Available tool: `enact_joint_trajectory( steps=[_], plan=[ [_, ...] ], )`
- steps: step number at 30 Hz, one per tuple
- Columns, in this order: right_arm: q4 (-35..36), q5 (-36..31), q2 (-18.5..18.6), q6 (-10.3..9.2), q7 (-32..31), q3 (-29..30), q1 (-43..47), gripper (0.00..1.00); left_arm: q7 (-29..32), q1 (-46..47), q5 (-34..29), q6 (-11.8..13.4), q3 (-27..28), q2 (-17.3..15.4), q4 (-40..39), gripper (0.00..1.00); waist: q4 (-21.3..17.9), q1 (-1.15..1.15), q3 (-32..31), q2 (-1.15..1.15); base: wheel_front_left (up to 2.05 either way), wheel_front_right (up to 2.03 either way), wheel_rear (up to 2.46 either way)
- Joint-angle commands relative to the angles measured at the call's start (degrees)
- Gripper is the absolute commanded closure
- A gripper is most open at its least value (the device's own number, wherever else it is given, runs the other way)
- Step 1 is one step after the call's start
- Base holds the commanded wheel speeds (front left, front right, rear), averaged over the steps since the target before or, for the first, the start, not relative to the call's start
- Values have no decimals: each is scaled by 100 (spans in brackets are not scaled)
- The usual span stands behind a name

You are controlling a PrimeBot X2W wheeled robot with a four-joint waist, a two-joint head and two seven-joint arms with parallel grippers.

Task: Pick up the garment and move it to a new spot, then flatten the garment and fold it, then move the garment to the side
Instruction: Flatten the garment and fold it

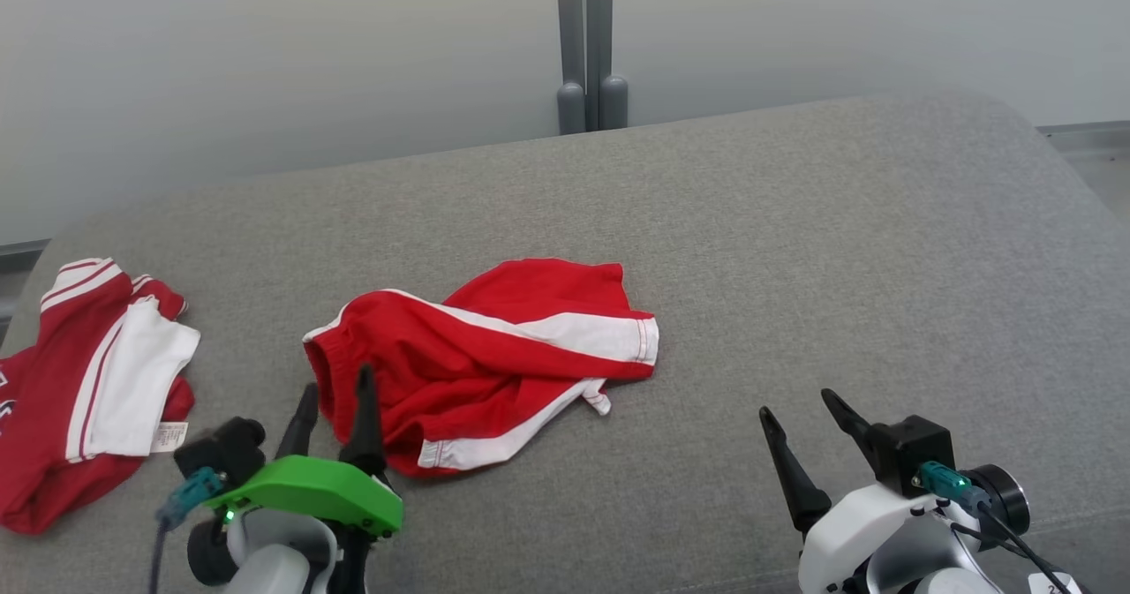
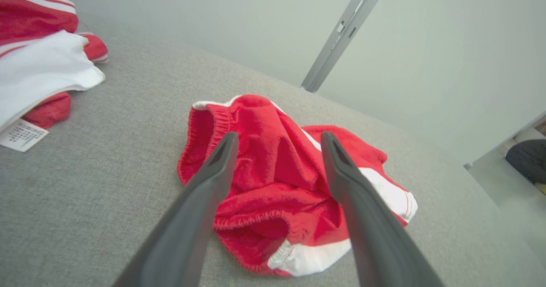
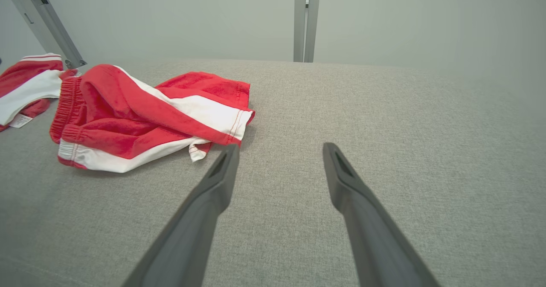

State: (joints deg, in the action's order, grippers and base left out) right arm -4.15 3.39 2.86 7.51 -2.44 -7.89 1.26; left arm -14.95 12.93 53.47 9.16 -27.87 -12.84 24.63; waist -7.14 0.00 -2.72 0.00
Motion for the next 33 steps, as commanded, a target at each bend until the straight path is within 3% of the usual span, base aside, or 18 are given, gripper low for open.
enact_joint_trajectory(
  steps=[1,6,14,21,33],
  plan=[
    [-18,22,3,-4,3,17,83,0,-30,-245,-296,-89,326,56,-376,0,122,0,-54,0,0,0,0],
    [-74,106,3,-4,43,59,121,0,-23,-1000,-1165,-512,1384,504,-1515,0,312,0,-108,0,0,0,0],
    [-267,71,5,-4,123,23,21,0,-24,-1605,-2324,-1011,2002,817,-2029,0,535,0,-131,0,0,0,0],
    [-882,-118,6,-4,210,22,-220,0,-26,-2085,-3519,-1106,2346,906,-2149,0,730,0,-123,0,0,0,0],
    [-2234,88,10,-4,231,-40,-1125,0,-26,-2063,-3863,-1311,2347,973,-1933,0,1248,0,61,0,0,0,0]
  ],
)
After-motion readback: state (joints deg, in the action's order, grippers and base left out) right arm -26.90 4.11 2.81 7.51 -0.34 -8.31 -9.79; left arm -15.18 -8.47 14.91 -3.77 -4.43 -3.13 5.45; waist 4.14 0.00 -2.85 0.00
